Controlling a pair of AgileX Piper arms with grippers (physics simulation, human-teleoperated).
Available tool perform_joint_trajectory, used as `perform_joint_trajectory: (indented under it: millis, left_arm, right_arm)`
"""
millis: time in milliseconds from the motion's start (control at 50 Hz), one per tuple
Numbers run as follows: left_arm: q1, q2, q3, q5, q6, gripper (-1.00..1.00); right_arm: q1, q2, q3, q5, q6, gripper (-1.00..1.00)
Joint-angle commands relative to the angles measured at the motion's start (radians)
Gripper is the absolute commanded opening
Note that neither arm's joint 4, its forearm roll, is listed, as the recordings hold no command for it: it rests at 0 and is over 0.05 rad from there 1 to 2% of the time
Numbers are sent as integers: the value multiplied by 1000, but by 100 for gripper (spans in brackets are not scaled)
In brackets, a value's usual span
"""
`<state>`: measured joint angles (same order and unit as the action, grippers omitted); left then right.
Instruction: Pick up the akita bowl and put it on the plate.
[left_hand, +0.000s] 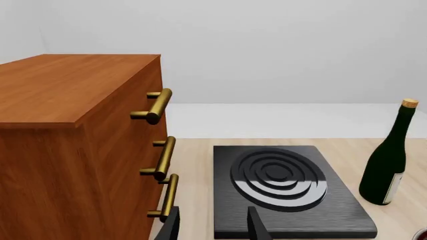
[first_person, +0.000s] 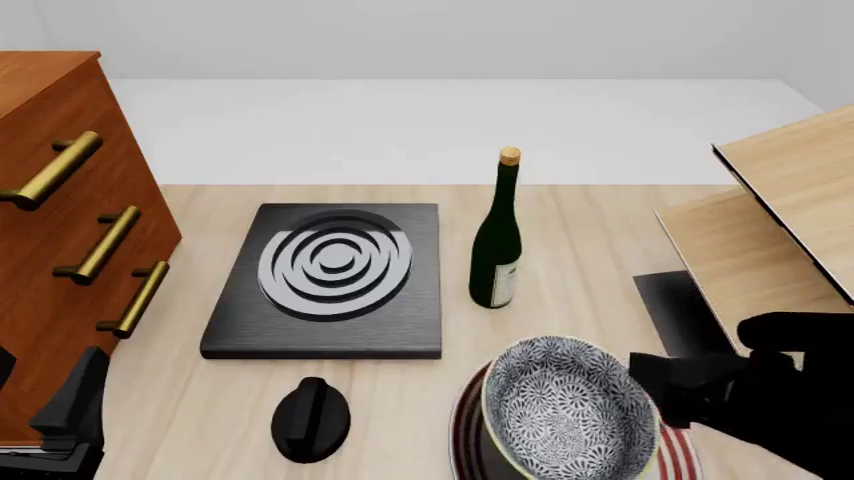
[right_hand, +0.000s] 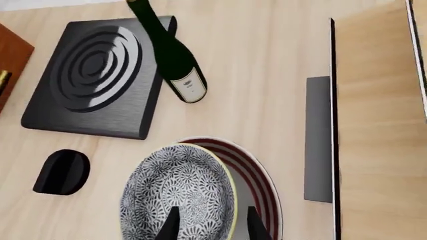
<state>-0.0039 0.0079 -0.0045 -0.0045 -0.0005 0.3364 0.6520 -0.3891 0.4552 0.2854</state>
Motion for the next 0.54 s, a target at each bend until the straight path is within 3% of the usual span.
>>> perform_joint_trajectory:
  millis: [20,320,400,540]
  left_arm:
    - [0,0,0,0,0,100]
    - [0,2,1,-1,-1,100]
    - [0,1,0,1,-1,100]
    - [9,-5,-1,-2,5,100]
  right_arm:
    - [-8,-126,-103,168,-30,100]
    - [18,-237,-157,255,-37,100]
    - [56,-288,-187,291,-4,100]
    - [43,-362,-225,350,-49,100]
